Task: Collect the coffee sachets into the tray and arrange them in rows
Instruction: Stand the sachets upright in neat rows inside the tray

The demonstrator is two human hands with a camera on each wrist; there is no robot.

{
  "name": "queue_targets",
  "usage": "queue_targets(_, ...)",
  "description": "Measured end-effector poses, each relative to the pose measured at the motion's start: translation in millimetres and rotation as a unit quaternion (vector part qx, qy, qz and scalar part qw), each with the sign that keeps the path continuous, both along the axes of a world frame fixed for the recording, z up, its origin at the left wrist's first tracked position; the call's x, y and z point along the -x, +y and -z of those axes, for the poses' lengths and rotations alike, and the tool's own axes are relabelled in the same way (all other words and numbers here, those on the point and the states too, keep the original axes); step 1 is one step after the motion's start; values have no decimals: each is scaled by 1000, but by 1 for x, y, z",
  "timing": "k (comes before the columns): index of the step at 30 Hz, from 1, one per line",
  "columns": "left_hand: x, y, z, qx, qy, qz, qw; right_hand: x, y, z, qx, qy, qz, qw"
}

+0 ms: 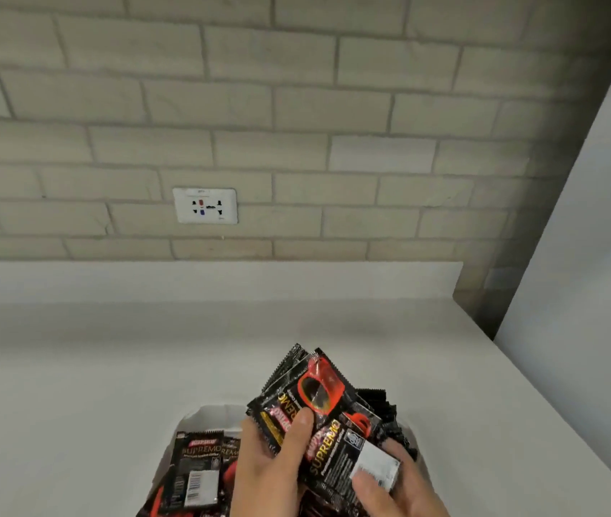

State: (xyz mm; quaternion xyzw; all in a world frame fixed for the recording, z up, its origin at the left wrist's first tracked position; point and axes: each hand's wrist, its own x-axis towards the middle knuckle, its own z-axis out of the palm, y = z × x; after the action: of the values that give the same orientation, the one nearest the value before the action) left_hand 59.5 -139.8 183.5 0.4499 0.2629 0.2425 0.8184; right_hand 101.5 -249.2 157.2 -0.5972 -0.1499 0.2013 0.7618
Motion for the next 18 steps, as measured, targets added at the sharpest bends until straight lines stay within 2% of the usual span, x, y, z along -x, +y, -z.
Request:
queue_targets(2,0,3,3,11,-11,5,1000,-4,-1,-9,2,-1,23,1000)
queue_targets(4,3,9,4,13,-16,25,999,-7,-7,-11,29,1,-11,1000)
queue_targets(6,7,15,6,8,-34,53,998,-9,-15,-14,21,58,-37,997)
queue_targets(9,14,23,1,-5,-46,83,995,-8,-20,-17,7,89,-58,994)
queue_targets(14,19,31,-4,-128,-28,136,982,-9,-16,-24,-12,73,-21,997)
queue_targets(18,20,29,-11,-197,21,187,962,-10,-13,-25,37,8,-5,999)
